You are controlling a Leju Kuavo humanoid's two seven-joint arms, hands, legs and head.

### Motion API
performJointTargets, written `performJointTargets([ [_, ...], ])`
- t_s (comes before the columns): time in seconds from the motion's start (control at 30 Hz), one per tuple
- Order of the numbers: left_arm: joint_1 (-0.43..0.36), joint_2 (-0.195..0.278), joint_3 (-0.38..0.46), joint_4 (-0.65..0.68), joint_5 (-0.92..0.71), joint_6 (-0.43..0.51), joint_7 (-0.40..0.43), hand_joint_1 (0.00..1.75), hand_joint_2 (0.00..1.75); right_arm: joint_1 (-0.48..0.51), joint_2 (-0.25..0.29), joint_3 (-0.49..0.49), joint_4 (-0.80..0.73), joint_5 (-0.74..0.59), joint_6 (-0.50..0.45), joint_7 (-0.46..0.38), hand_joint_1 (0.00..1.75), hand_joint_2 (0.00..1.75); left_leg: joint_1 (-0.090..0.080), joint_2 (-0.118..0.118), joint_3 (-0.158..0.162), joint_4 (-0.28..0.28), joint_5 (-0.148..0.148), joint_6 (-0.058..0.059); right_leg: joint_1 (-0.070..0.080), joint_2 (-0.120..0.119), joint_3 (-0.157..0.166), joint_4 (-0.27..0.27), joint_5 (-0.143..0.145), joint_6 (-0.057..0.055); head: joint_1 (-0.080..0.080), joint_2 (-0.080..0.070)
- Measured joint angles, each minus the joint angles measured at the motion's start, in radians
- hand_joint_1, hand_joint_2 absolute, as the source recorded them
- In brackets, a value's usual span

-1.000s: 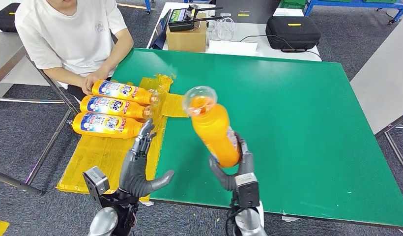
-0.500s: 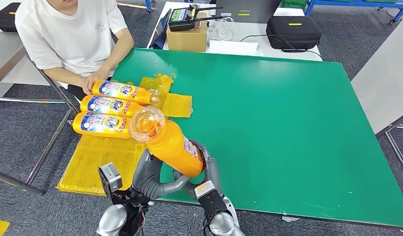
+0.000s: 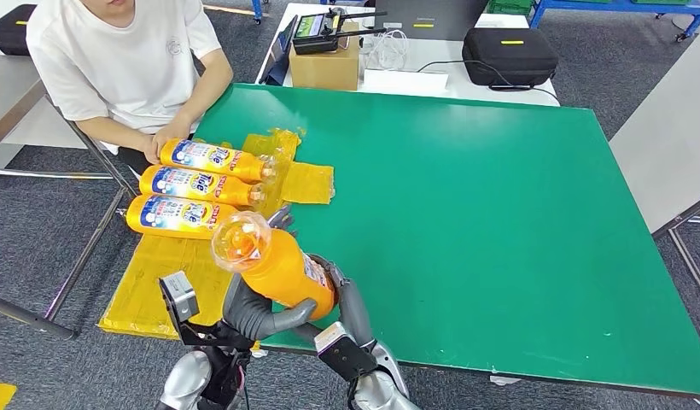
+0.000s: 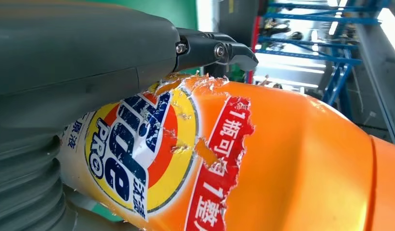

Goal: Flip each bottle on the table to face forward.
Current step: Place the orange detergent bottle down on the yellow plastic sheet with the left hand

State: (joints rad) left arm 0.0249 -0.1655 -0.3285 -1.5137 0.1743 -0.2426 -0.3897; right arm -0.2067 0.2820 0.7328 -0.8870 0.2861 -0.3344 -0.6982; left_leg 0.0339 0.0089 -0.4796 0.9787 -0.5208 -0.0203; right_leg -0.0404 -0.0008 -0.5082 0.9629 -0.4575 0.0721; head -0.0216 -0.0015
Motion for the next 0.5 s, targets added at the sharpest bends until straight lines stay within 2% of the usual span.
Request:
performJointTargets([
  [0.03,0.000,0.000,0.004,0.005,0.019,-0.003,0.009,1.75,1.75,-0.002,0.000,0.002,0.007,0.004,0.000,0.001,1.32,1.75,0.000,0.000,0.000,0.000,0.000,0.000,0.000,0.000,0.000,0.000,0.000,0.000,0.000,0.000],
  [0.1,0.000,0.000,0.012,0.013,0.038,-0.004,0.018,1.75,1.75,-0.006,0.000,0.009,0.020,0.010,0.000,0.005,0.45,1.75,0.000,0.000,0.000,0.000,0.000,0.000,0.000,0.000,0.000,0.000,0.000,0.000,0.000,0.000],
  [0.17,-0.004,0.000,0.019,0.020,0.051,-0.006,0.023,1.75,1.75,-0.010,-0.001,0.019,0.034,0.017,-0.001,0.006,0.00,1.75,0.000,0.000,0.000,0.000,0.000,0.000,0.000,0.000,0.000,0.000,0.000,0.000,0.000,0.000],
  [0.3,-0.011,0.001,0.036,0.030,0.122,-0.022,0.051,1.75,1.75,-0.011,-0.001,0.038,0.054,0.032,-0.004,0.002,0.00,0.00,0.000,0.000,0.000,0.000,0.000,0.000,0.000,0.000,0.000,0.000,0.000,0.000,0.000,0.000],
  [0.4,-0.012,0.000,0.045,0.032,0.167,-0.021,0.065,1.75,1.75,-0.012,-0.001,0.039,0.062,0.036,-0.018,-0.002,0.00,0.00,0.000,0.000,0.000,0.000,0.000,0.000,0.000,0.000,0.000,0.000,0.000,0.000,0.000,0.000],
  [0.5,-0.013,0.000,0.046,0.030,0.140,0.019,0.063,1.75,1.75,-0.011,-0.001,0.037,0.067,0.036,-0.046,-0.002,0.00,0.00,0.000,0.000,0.000,0.000,0.000,0.000,0.000,0.000,0.000,0.000,0.000,0.000,0.000,0.000],
])
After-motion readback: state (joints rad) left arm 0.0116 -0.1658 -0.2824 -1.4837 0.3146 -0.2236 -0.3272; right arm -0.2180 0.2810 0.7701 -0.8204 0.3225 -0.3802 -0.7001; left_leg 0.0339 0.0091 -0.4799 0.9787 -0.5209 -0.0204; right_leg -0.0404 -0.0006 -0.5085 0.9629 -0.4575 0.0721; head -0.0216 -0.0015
